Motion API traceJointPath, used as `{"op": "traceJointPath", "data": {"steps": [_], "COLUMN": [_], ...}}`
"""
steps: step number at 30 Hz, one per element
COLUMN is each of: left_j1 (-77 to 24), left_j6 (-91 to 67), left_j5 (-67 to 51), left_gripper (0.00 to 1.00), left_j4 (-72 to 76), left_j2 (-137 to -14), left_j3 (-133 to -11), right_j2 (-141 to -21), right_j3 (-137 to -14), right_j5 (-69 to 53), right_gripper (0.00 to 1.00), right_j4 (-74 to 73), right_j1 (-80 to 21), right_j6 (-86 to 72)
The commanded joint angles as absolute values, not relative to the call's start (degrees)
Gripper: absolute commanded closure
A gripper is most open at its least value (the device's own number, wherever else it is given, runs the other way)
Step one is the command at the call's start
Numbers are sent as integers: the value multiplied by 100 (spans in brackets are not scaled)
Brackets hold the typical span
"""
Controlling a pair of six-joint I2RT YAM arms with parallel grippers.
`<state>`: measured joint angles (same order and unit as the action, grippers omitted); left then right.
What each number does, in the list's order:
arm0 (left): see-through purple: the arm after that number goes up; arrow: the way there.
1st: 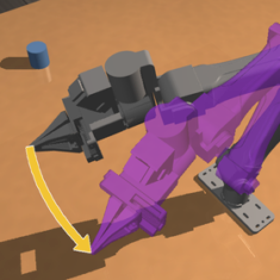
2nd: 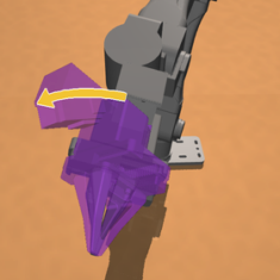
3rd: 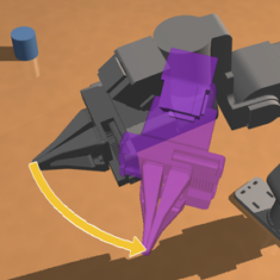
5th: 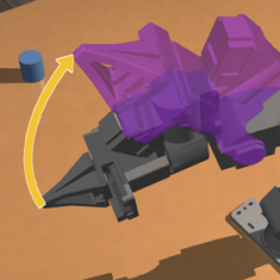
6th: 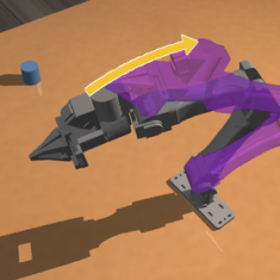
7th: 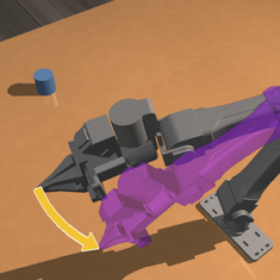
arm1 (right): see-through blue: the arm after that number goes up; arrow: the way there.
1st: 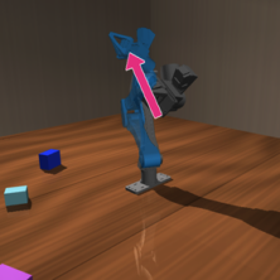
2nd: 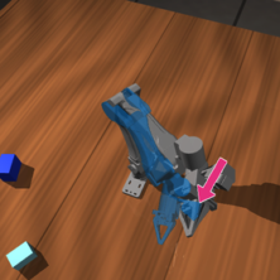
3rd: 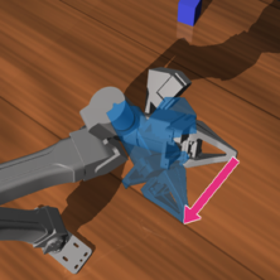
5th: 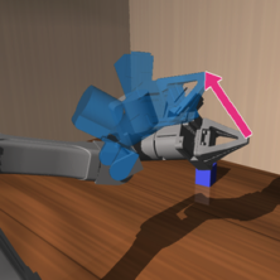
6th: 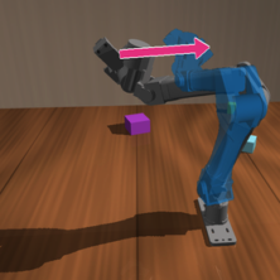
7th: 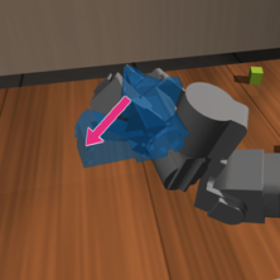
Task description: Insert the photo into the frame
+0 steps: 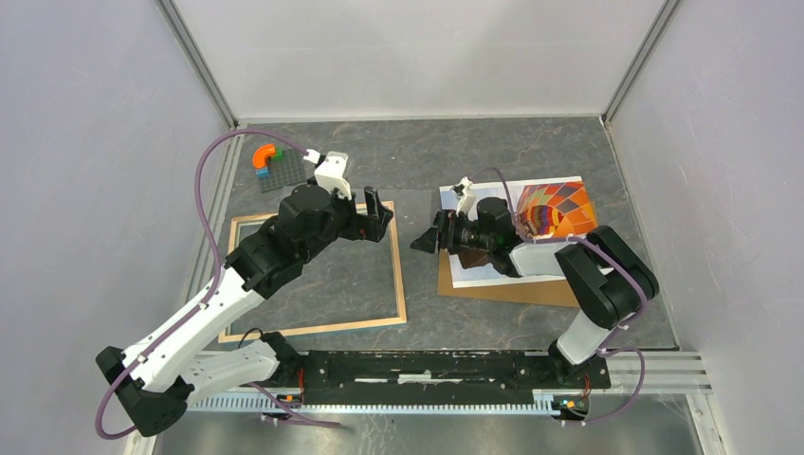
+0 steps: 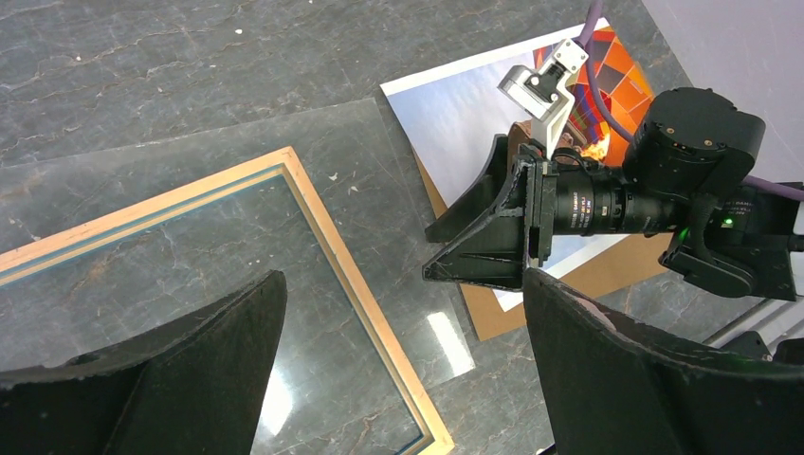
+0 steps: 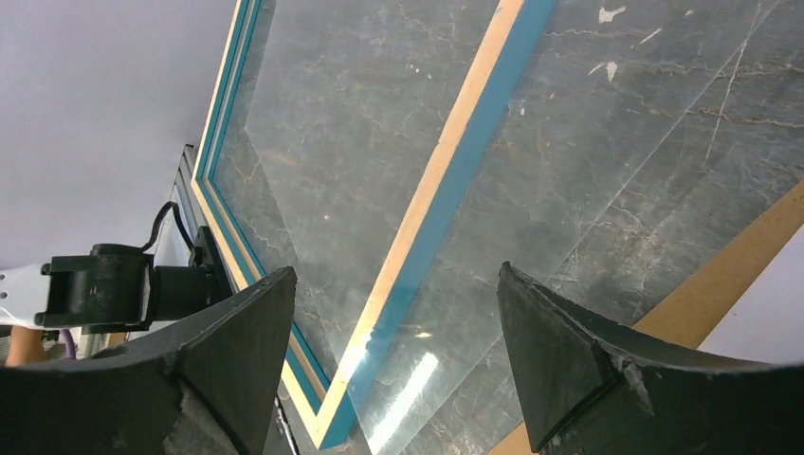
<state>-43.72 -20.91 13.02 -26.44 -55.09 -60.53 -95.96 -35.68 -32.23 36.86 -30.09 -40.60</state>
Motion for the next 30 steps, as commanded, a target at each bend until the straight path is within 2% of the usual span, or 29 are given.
{"op": "traceJointPath", "data": {"steps": [1,8,17,24,27,30], "left_j1": [-4359,-4359,-4360,-4383,-4466,-4579], "left_j6": [-1846,-1854,-1941,-2781,-3065,-3086], "left_j5": [1347,1275,1093,-128,-392,-518], "left_gripper": [0,0,0,0,0,0], "left_j4": [-2419,-2417,-2394,-2640,-2628,-2601], "left_j2": [-5475,-5474,-5670,-6548,-6940,-7267], "left_j3": [-6050,-6064,-6165,-7248,-7736,-8158], "right_j2": [-9342,-9689,-10757,-11265,-11317,-11328], "right_j3": [-3634,-3425,-3855,-3939,-3866,-3733], "right_j5": [-3143,-3478,-3784,-3621,-3316,-3087], "right_gripper": [16,16,27,38,40,47], "right_j4": [3523,3690,4808,5783,5790,6009], "right_j1": [-2874,-2606,-2656,-2892,-2971,-3024], "right_j6": [-3948,-4234,-5010,-5779,-5891,-6143]}}
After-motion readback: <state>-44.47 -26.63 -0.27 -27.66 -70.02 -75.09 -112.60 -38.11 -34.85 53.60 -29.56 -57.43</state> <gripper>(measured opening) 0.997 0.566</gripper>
